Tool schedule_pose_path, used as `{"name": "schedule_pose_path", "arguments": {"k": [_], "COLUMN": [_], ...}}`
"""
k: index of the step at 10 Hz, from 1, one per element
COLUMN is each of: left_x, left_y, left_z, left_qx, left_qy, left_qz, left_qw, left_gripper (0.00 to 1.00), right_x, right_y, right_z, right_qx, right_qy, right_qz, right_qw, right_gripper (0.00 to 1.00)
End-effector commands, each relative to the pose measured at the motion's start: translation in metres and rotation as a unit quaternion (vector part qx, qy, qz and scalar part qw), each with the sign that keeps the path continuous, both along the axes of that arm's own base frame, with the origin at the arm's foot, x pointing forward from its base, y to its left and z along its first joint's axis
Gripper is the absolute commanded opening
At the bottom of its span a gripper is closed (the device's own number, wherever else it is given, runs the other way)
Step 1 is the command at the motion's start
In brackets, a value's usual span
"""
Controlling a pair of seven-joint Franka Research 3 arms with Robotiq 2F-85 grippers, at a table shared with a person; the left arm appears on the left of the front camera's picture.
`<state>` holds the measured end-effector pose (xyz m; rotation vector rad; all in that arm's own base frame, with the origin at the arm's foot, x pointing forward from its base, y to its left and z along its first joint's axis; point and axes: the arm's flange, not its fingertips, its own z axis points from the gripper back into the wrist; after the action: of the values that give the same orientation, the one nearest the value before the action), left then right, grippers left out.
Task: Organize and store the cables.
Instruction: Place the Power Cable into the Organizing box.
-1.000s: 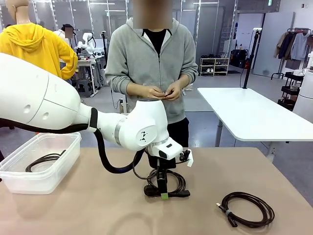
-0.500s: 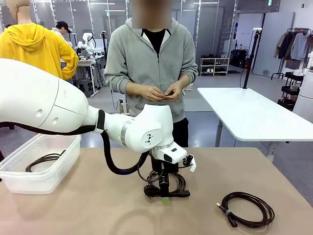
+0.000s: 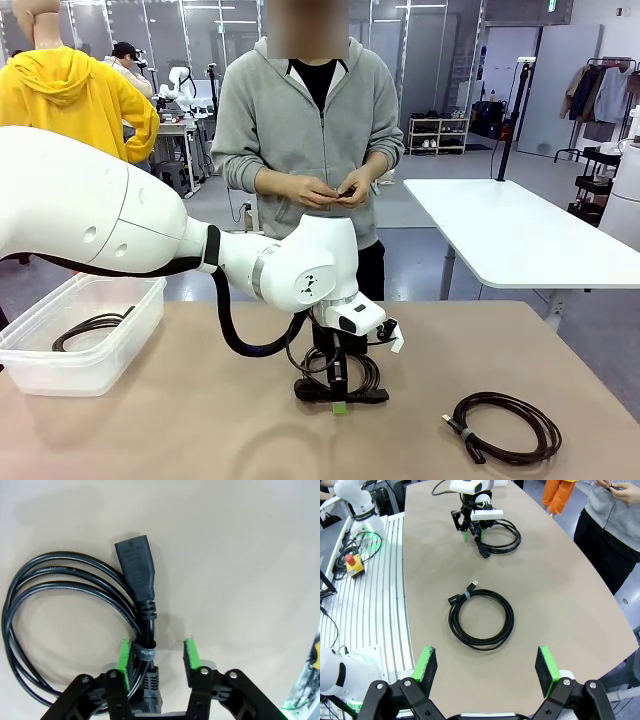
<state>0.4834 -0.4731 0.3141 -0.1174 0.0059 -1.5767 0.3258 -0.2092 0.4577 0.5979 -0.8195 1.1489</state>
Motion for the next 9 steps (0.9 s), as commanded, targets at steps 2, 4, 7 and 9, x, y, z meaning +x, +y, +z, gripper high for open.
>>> {"name": "schedule_pose_path", "arguments": {"k": [2, 4, 7, 9], "left_x": [0.001, -0.001, -0.002, -0.002], "left_y": [-0.004, -0.003, 0.001, 0.009], "left_z": [-0.001, 0.006, 0.037, 0.081], "left_qx": [0.015, 0.012, 0.009, 0.009], "left_qy": [0.000, -0.005, -0.009, -0.047], "left_qz": [0.005, 0.003, -0.007, -0.007], "left_qw": [1.000, 1.000, 1.000, 0.999], "left_gripper": [0.00, 0.00, 0.00, 0.00], "right_x": [-0.001, -0.001, -0.001, -0.001], "right_y": [0.001, 0.001, 0.001, 0.001], "right_z": [0.000, 0.000, 0.000, 0.000], "right_qx": [0.003, 0.003, 0.003, 0.003], "right_qy": [-0.004, -0.004, -0.004, -0.004], "right_qz": [0.001, 0.001, 0.001, 0.001], "right_qw": [1.000, 1.000, 1.000, 1.000], "right_gripper": [1.00, 1.00, 1.00, 1.00]}}
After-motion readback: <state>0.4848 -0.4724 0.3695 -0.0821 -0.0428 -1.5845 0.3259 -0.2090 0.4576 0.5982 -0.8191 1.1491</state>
